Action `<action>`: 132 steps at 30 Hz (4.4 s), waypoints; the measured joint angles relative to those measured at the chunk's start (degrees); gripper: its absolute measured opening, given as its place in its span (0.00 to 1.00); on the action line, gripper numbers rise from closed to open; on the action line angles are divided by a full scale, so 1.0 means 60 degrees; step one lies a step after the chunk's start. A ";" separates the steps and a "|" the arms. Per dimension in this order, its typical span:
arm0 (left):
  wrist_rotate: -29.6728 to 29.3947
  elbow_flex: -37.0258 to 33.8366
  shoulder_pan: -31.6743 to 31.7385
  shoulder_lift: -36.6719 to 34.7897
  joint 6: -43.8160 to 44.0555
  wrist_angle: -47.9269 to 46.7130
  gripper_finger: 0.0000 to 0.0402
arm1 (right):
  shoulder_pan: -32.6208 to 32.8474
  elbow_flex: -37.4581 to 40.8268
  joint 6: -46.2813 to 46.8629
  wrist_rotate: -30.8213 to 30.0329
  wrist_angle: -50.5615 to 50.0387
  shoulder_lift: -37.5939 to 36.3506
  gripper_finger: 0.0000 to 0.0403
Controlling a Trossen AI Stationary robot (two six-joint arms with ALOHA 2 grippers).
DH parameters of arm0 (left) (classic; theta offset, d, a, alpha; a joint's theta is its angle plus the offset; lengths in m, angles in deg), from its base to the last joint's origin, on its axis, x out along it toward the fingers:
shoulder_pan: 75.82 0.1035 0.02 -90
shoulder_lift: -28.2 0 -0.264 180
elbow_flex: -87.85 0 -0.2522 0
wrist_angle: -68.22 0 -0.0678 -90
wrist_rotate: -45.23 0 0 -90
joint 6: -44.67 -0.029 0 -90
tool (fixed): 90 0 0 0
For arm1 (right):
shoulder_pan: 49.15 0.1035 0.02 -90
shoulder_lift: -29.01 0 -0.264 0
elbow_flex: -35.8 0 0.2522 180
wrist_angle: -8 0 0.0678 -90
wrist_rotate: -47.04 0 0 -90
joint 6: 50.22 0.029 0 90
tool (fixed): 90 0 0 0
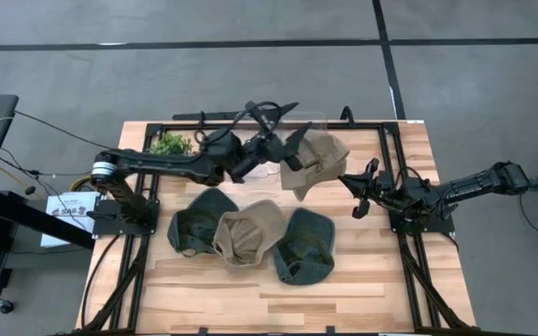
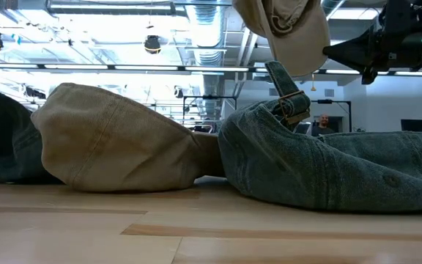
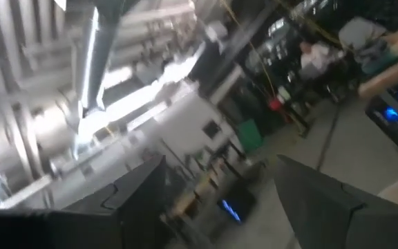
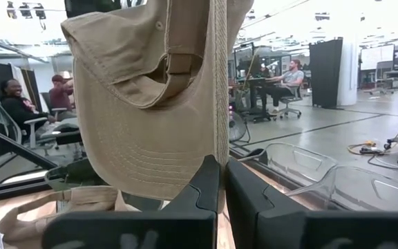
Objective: Pick & Place hat
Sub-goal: Put the right brown cap into the right transparent bin
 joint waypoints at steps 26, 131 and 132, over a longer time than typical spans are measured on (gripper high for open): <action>0.2086 -0.6997 -0.0406 -0.4540 1.1575 -0.2695 0.66 | 0.0018 0.0004 0.0019 0.1009 0.1358 0.0000 0.01; 0.0098 -0.8003 0.0159 -0.2663 0.9167 0.0098 0.05 | 0.1178 -0.3071 -0.2077 -0.2311 0.2590 0.5680 0.47; 0.0099 -0.8003 0.0159 -0.2668 0.9167 0.0031 0.05 | 0.1240 -0.3071 -0.2364 -0.2492 0.2568 0.5443 0.47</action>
